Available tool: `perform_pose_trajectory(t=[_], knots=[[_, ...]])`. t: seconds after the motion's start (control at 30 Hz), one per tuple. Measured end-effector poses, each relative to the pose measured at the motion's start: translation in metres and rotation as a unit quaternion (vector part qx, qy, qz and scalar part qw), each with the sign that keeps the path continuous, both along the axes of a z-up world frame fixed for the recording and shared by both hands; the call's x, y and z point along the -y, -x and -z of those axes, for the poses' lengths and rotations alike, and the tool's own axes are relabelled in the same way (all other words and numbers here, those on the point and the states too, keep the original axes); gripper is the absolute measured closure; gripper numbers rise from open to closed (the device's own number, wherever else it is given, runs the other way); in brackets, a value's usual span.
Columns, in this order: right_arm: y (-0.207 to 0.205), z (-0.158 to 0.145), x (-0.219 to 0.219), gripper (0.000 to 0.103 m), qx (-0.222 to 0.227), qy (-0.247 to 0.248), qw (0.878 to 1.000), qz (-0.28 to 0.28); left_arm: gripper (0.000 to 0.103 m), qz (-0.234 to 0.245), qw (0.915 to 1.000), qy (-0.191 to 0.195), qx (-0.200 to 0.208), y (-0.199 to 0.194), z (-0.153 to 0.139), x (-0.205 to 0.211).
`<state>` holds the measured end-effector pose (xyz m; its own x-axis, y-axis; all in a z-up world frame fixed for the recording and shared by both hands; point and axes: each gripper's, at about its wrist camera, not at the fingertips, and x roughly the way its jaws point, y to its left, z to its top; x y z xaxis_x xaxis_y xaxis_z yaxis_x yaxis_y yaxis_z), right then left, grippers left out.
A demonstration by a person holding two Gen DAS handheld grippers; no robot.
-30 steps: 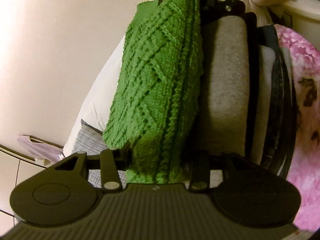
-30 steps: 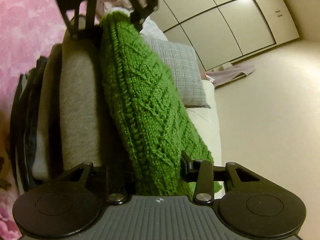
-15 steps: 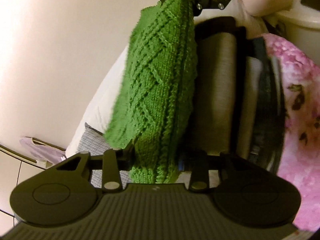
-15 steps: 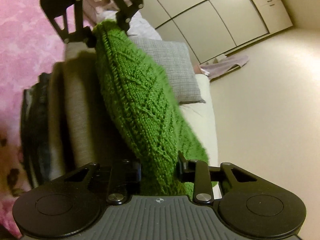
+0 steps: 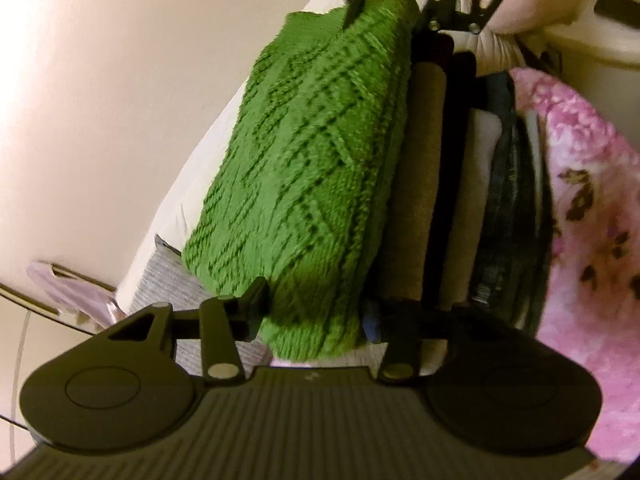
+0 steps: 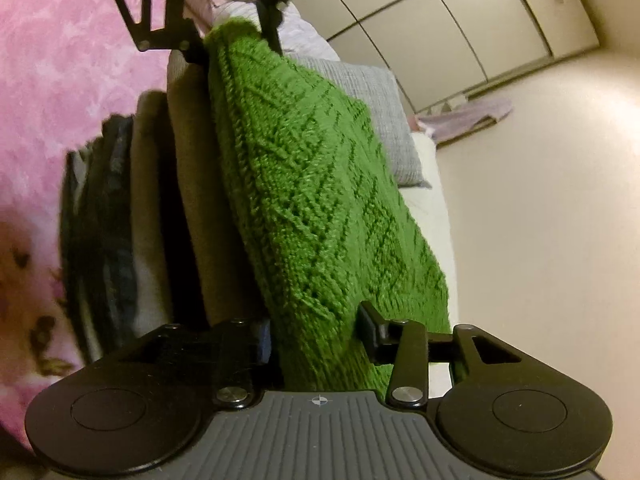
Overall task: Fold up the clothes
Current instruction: 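Lower the vest onto the clothes stack with both grippers, then open both grippers and lay the vest flat on the stack top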
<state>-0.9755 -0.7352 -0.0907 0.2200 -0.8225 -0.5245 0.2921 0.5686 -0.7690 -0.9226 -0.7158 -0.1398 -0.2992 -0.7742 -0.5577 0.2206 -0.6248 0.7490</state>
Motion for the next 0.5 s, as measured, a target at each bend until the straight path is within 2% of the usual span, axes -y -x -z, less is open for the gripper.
perform_pose_trajectory(t=[0.17,0.3,0.4,0.5], knots=[[0.014,-0.043,-0.016,0.064,0.054,-0.053,0.997,0.033,0.059,-0.040,0.9975,-0.042,-0.041,-0.031,-0.025,0.004],[0.021,-0.089,-0.004,0.064,0.154,-0.090,0.982,0.064,0.059,-0.098,0.9871,-0.068,-0.107,-0.046,-0.064,0.026],[0.022,-0.112,0.033,0.064,0.236,-0.139,0.957,0.101,0.059,-0.122,0.9739,-0.102,-0.161,-0.044,-0.086,0.053],[0.028,-0.113,0.075,0.064,0.310,-0.213,0.917,0.134,0.060,-0.132,0.9546,-0.160,-0.214,-0.029,-0.090,0.078]])
